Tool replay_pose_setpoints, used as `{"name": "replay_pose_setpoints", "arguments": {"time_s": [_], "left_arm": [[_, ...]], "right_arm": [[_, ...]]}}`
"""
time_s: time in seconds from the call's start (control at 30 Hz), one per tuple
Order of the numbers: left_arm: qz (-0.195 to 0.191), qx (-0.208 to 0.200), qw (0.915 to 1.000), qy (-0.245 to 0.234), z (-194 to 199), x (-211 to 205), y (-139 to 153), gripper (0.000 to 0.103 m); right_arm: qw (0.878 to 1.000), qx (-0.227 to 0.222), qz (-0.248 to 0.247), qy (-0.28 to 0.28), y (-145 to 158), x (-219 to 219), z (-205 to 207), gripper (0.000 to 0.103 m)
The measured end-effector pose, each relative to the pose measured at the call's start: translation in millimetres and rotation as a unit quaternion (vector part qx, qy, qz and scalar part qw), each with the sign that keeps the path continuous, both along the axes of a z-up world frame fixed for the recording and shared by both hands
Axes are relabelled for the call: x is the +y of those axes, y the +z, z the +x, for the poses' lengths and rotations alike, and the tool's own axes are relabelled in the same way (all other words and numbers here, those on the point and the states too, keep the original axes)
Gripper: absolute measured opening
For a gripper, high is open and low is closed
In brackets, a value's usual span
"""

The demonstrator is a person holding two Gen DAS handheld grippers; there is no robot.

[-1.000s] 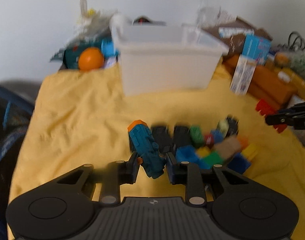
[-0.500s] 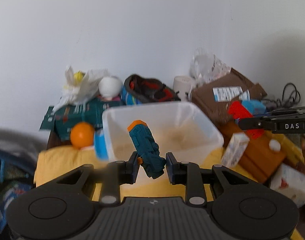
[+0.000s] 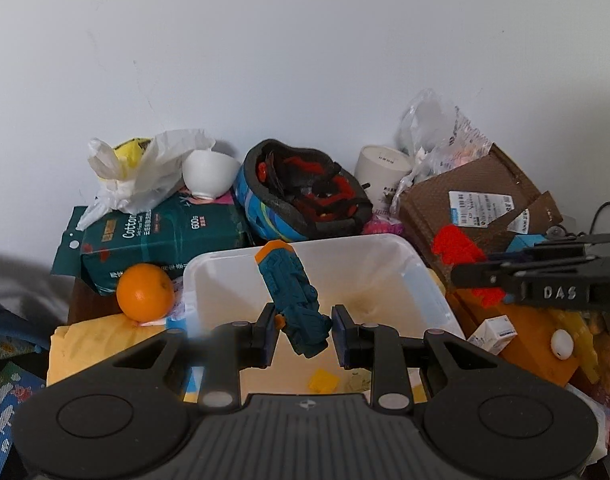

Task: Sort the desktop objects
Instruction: 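Carry both held toys to the clear bin and open both grippers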

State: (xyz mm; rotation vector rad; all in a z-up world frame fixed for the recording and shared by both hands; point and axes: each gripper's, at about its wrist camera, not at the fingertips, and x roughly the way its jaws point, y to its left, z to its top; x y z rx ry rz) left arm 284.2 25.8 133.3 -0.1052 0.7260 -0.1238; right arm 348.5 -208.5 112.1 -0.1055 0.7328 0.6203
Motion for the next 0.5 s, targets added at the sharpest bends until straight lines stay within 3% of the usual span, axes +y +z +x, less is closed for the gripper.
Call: {"name": "replay_pose_setpoints", "arguments": {"time_s": [0.13, 0.17, 0.2, 0.27, 0.3, 0.5], "left_arm": [[-0.001, 0.015, 0.9998, 0.010, 8.8, -1.0, -9.8, 0.032], [0.004, 0.017, 0.9997, 0.017, 11.3, -1.3, -12.0, 0.037], [0.008, 0.017, 0.9995, 0.025, 11.8, -1.2, -15.0, 0.049], [0.006, 0.014, 0.9993, 0.035, 10.2, 1.4, -17.7, 0.057], [0.004, 0.011, 0.9993, 0.037, 8.6, 3.1, -19.3, 0.057], [0.001, -0.014, 0.9992, 0.038, -28.1, 14.0, -27.5, 0.057]], "right_arm": [[1.000, 0.016, -0.016, -0.006, -13.8, 4.7, 11.1, 0.027], [1.000, 0.021, -0.017, -0.007, -17.2, 5.4, 12.6, 0.027], [0.999, 0.025, -0.018, -0.009, -19.8, 6.1, 14.7, 0.029], [0.999, 0.026, -0.024, -0.012, -24.6, 8.3, 16.8, 0.042], [0.999, 0.021, -0.027, -0.015, -25.7, 9.4, 16.8, 0.058], [1.000, 0.003, -0.012, -0.004, -29.0, 1.9, -0.2, 0.057]]}}
